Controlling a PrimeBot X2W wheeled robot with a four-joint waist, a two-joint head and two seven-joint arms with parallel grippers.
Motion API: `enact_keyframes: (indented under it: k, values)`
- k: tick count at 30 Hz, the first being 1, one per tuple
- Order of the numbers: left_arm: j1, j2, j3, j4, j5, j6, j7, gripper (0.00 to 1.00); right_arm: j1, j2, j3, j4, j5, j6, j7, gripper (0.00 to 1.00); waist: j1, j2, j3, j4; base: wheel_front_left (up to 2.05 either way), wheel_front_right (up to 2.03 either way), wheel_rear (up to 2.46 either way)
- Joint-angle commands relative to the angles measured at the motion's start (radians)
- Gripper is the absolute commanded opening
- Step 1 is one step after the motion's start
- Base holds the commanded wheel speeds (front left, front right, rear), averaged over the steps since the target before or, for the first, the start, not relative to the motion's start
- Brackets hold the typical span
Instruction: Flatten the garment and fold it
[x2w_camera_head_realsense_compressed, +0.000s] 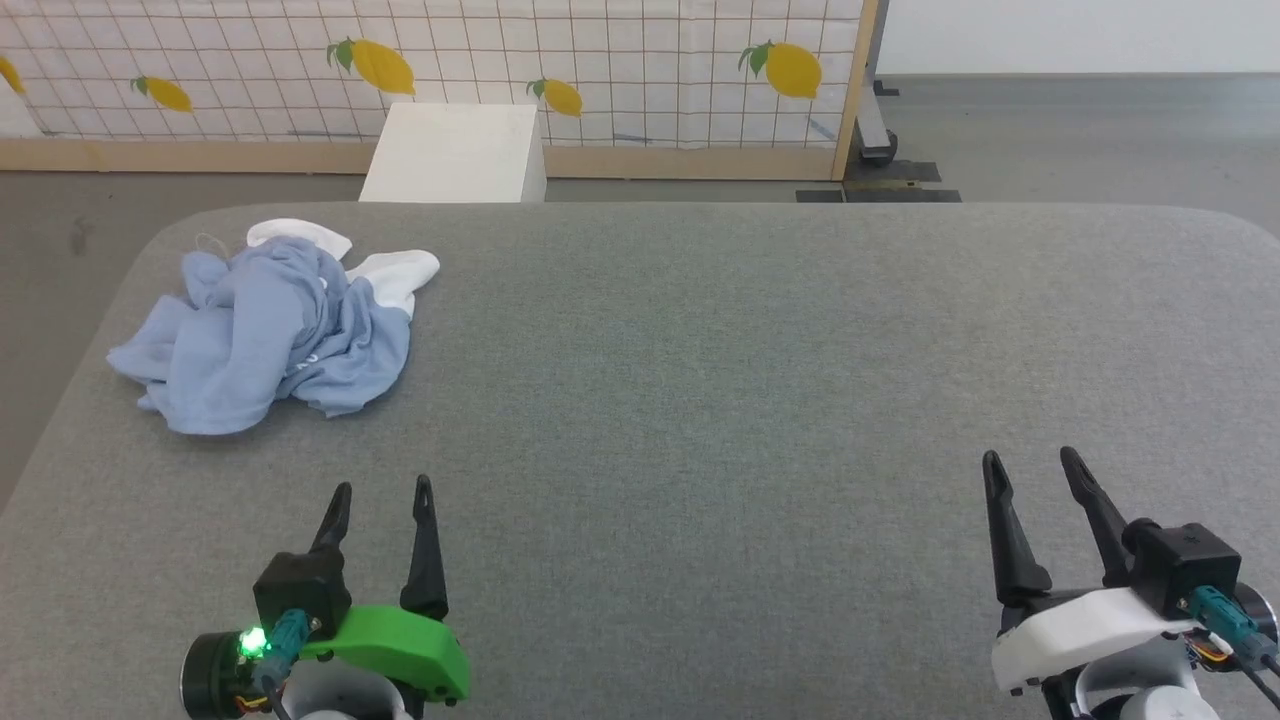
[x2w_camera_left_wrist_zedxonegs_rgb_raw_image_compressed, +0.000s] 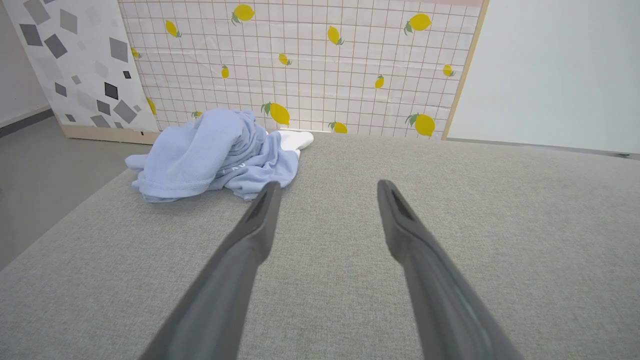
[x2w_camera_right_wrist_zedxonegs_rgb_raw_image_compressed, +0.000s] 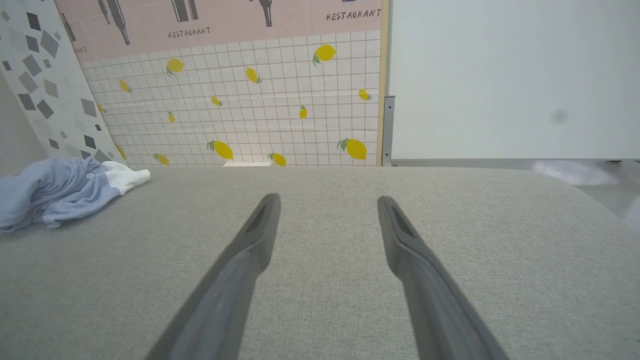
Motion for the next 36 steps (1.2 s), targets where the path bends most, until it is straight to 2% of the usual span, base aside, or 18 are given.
enact_keyframes:
  k: [1,11,25,36]
  values:
    - [0.014,-0.002,-0.003,0.005,-0.015,0.004,-0.01,1.0,0.012,0.001,-0.003,0.006,0.007,-0.001,-0.011,1.0,0.0,0.0,0.0,0.004,0.0,0.0,0.0]
    - [0.004,-0.002,0.009,0.016,-0.028,0.013,-0.031,1.0,0.016,0.001,-0.009,0.022,0.008,-0.001,-0.032,1.0,0.0,0.0,0.001,0.097,0.0,0.0,0.0]
    - [0.024,0.002,0.029,0.042,-0.036,0.012,-0.06,1.0,0.027,0.001,0.011,0.057,0.022,-0.001,-0.061,1.0,0.0,0.0,-0.006,0.354,0.0,0.0,0.0]
    - [0.04,0.008,0.038,0.055,-0.045,0.013,-0.082,1.0,0.036,0.001,0.021,0.088,0.043,-0.001,-0.083,1.0,0.0,0.0,-0.015,0.516,0.0,0.0,0.0]
